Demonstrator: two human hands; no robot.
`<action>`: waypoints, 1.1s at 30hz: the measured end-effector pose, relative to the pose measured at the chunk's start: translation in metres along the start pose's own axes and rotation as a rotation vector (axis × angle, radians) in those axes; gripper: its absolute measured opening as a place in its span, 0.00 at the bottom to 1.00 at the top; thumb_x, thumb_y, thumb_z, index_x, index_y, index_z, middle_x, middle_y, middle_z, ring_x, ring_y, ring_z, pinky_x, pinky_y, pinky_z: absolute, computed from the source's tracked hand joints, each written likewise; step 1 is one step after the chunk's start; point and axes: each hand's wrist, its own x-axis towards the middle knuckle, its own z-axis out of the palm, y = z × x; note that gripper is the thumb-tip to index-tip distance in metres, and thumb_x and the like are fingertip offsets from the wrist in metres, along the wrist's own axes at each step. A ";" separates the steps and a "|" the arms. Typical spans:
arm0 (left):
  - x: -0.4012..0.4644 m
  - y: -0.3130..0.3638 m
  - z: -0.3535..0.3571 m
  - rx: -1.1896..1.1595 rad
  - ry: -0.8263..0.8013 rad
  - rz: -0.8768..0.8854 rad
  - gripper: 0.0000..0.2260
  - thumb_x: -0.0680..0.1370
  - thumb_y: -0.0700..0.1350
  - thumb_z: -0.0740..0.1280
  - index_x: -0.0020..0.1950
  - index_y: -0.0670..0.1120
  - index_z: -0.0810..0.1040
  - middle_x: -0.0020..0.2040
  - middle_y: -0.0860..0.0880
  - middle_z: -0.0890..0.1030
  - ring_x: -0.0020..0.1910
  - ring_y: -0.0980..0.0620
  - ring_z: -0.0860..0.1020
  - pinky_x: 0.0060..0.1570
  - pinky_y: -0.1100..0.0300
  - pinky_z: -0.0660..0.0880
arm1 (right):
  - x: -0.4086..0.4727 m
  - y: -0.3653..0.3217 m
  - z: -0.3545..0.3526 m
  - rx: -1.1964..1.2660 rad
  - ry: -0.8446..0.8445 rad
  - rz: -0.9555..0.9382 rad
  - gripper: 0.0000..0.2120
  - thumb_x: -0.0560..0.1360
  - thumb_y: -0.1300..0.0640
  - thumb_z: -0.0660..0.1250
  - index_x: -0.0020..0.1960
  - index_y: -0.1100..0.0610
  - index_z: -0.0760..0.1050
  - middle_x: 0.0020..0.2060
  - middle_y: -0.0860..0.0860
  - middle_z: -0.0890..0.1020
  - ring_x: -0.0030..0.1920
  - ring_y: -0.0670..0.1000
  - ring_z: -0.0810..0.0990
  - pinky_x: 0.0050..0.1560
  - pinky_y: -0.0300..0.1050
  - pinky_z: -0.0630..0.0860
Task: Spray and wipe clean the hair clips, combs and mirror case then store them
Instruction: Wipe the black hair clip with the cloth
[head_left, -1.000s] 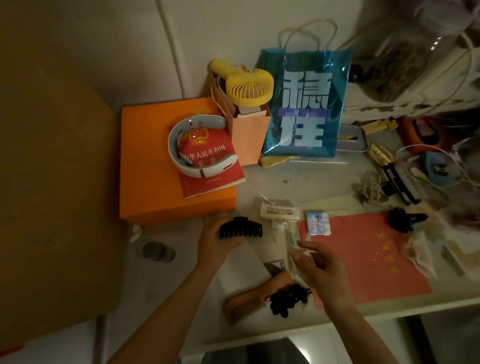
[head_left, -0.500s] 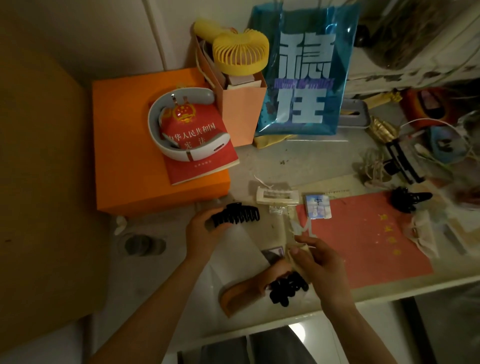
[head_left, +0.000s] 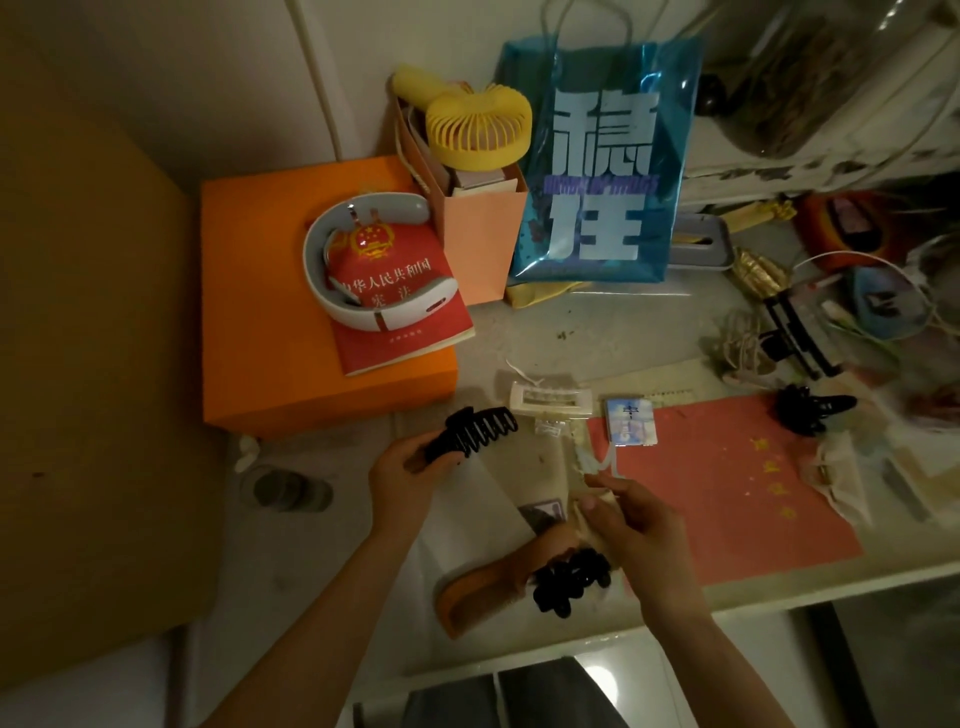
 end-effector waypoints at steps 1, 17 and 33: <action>-0.003 0.003 0.000 -0.016 0.006 -0.007 0.15 0.69 0.33 0.75 0.54 0.44 0.81 0.44 0.55 0.81 0.40 0.65 0.80 0.39 0.74 0.75 | 0.000 -0.001 -0.001 -0.002 0.000 0.004 0.07 0.74 0.61 0.69 0.48 0.51 0.82 0.39 0.49 0.86 0.42 0.50 0.84 0.42 0.41 0.79; -0.070 0.148 0.001 -0.148 -0.074 0.285 0.14 0.71 0.33 0.73 0.48 0.51 0.82 0.40 0.59 0.85 0.40 0.63 0.81 0.38 0.72 0.75 | 0.004 -0.118 -0.024 0.165 0.048 -0.250 0.07 0.76 0.59 0.67 0.47 0.50 0.82 0.40 0.45 0.86 0.43 0.42 0.83 0.43 0.34 0.76; -0.128 0.259 -0.010 -0.285 0.012 0.516 0.17 0.61 0.46 0.77 0.49 0.51 0.84 0.45 0.55 0.85 0.47 0.56 0.83 0.47 0.57 0.79 | -0.041 -0.256 -0.016 0.531 -0.054 -0.564 0.15 0.72 0.52 0.66 0.46 0.63 0.82 0.33 0.56 0.83 0.33 0.47 0.80 0.31 0.33 0.75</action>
